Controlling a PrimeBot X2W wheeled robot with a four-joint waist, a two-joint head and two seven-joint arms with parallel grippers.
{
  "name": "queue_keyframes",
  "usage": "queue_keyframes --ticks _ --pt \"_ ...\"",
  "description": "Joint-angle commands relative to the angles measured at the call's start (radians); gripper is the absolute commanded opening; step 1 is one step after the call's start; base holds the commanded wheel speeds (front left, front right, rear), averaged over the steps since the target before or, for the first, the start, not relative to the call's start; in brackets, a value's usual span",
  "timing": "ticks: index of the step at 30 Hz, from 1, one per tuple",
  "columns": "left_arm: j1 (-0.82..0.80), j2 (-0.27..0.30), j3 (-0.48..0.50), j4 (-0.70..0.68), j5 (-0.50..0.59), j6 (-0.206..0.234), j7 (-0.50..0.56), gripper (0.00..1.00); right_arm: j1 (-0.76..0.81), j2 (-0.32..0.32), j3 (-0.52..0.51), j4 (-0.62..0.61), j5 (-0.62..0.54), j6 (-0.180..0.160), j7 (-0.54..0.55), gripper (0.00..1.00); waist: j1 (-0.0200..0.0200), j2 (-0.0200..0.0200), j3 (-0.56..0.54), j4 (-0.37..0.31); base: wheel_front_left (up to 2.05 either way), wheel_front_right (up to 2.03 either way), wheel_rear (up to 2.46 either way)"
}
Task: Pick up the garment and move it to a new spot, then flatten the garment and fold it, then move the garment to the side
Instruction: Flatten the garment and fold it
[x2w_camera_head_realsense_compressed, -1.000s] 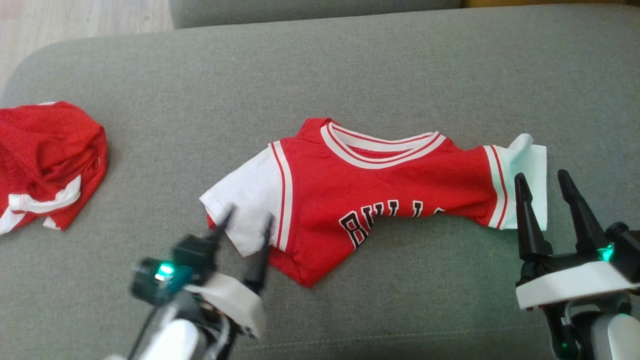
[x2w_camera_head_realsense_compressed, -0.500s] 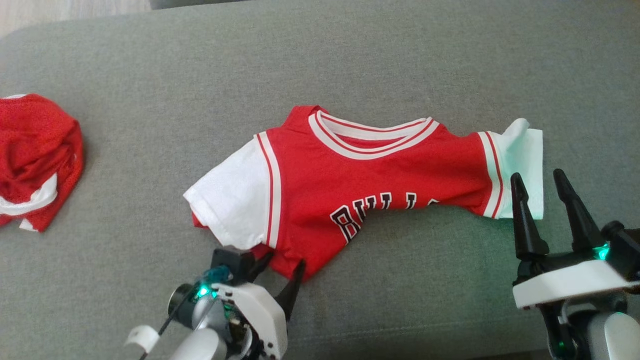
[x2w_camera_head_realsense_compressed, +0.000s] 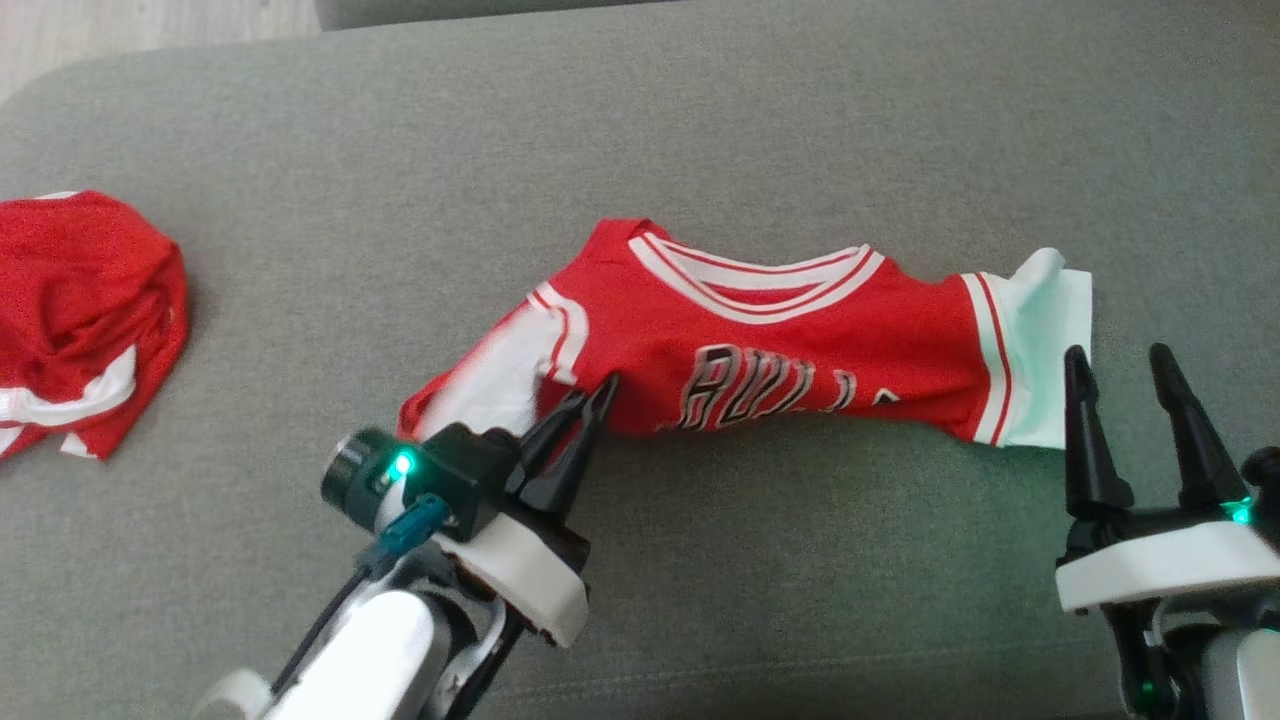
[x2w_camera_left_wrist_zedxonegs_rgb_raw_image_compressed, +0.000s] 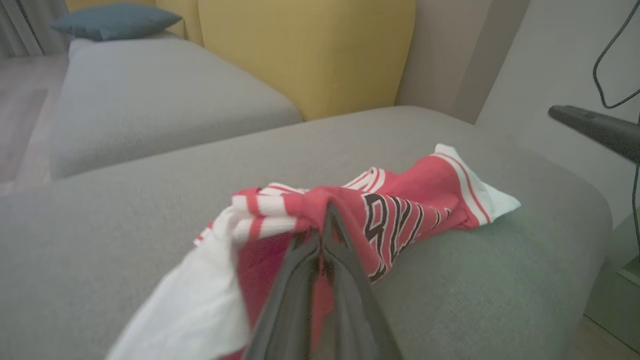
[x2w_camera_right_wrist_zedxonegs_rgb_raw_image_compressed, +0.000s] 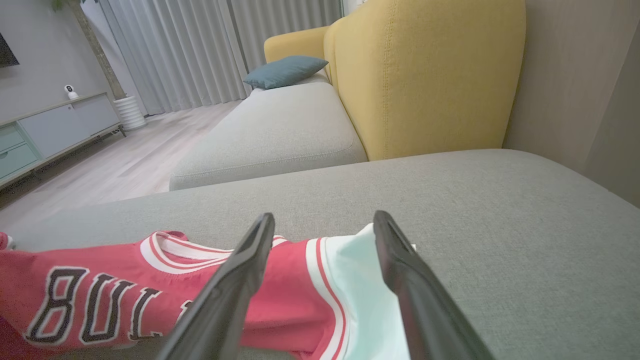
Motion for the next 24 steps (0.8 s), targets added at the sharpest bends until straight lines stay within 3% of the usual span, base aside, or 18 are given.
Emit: queue_keyframes --ticks 1,8,13,18,24 --pt "-0.051 0.034 0.027 -0.104 0.023 0.002 0.023 0.00 -0.020 0.000 0.011 -0.031 0.008 -0.001 -0.006 1.00 0.0000 0.0000 -0.012 0.010 0.00 0.00 0.00" --pt "-0.114 0.122 0.037 -0.367 0.072 -0.014 0.154 0.00 -0.014 0.008 -0.005 -0.022 0.014 -0.001 -0.008 1.00 0.0000 0.0000 -0.031 0.015 0.00 0.00 0.00" --pt "-0.166 0.140 0.065 -0.424 0.069 -0.018 0.205 0.00 -0.016 0.011 -0.010 -0.017 0.020 -0.001 -0.011 1.00 0.0000 0.0000 -0.032 0.004 0.00 0.00 0.00" --pt "-0.261 0.127 0.093 -0.348 0.038 -0.040 0.217 0.00 -0.030 0.013 -0.007 -0.013 0.026 -0.001 -0.015 1.00 0.0000 0.0000 -0.018 -0.019 0.00 0.00 0.00" --pt "-0.447 0.092 0.111 -0.084 0.009 -0.098 0.157 0.00 -0.069 0.013 0.030 -0.014 0.033 -0.001 -0.015 1.00 0.0000 0.0000 0.022 -0.082 0.00 0.00 0.00"
